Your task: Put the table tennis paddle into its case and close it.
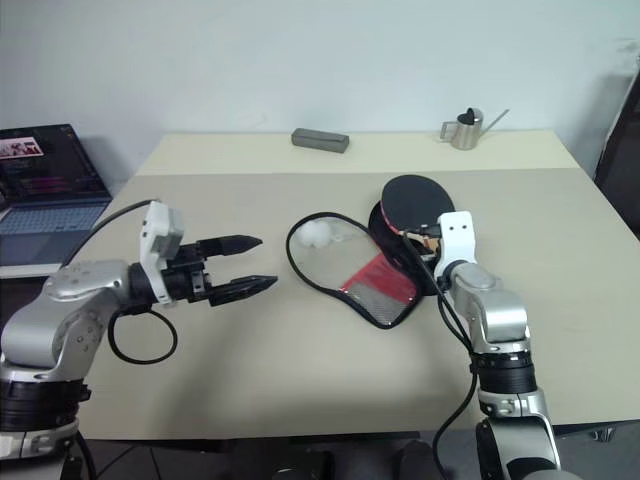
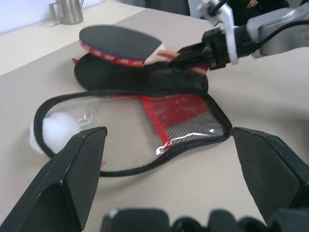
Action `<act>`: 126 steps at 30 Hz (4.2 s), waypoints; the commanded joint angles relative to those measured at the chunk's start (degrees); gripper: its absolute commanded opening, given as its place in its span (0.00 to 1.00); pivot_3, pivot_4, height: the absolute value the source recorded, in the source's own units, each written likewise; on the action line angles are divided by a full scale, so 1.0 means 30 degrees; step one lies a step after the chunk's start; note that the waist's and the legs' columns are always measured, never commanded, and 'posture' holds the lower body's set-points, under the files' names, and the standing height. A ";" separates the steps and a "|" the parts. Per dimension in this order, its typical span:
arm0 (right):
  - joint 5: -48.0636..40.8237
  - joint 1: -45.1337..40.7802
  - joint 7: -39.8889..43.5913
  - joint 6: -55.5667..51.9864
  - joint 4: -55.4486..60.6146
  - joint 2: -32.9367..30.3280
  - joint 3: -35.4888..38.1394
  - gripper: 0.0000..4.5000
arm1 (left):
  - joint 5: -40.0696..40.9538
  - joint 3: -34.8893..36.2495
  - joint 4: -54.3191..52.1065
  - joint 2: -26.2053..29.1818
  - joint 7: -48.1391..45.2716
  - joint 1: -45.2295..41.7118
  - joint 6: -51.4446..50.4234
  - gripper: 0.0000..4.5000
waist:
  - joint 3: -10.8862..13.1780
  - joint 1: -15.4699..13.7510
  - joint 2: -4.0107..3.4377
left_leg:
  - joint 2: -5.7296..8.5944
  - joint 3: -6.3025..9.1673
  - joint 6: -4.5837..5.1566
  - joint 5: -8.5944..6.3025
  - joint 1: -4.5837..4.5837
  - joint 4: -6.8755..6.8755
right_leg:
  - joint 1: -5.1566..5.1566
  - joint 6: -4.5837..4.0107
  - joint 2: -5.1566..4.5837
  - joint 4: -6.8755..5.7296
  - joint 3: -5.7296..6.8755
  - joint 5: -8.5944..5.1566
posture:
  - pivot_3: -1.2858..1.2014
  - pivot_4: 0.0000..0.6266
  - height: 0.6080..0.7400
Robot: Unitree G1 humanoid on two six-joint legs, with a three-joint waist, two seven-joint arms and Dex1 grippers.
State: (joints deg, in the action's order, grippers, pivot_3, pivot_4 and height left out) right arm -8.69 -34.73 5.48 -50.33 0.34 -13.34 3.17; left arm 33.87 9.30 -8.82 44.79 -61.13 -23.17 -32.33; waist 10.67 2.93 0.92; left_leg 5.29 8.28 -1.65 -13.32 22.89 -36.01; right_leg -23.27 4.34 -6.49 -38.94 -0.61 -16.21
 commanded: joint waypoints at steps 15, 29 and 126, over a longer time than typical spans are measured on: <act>0.1475 -0.1175 0.2332 0.3663 -0.3701 -0.1211 -0.1433 0.25 | 0.0301 -0.0032 -0.0504 0.0037 0.0111 -0.0591 0.0088 1.00 | -0.0001 0.0080 0.0002 | -0.0021 -0.0047 -0.0003 0.0001 -0.0005 -0.0004 | -0.0009 -0.0001 0.0020 -0.0005 -0.0038 0.0003 | 0.52 0.24 1.00; 0.1530 -0.1159 0.3256 0.2147 -0.3152 -0.1454 -0.1506 0.25 | 0.0244 -0.0116 -0.0405 0.0033 0.0101 -0.0673 0.0139 1.00 | -0.0009 0.0077 0.0014 | -0.0023 -0.0051 -0.0003 0.0001 -0.0009 -0.0008 | -0.0008 -0.0001 0.0020 -0.0008 -0.0041 0.0004 | 0.52 0.24 1.00; -1.0918 -0.0334 2.0090 0.2400 0.3492 -1.5700 0.4812 0.88 | -0.7626 -0.5073 1.1686 -0.8710 -0.0726 -0.7772 0.7042 1.00 | -0.0004 -0.0373 0.0102 | -0.0027 -0.0136 0.0100 -0.0060 0.0064 -0.0286 | 0.0034 0.0099 0.0036 -0.0006 -0.0071 0.0126 | 0.52 0.24 1.00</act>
State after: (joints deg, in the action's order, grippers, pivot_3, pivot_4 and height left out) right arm -39.83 -35.05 65.90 -43.05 8.99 -59.07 14.76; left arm 9.35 -5.77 29.26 19.21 -63.13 -46.36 -10.39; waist 10.66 1.81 1.22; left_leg 5.21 7.87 -1.35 -13.50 23.08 -36.88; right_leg -23.17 4.64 -6.39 -38.96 -0.83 -15.83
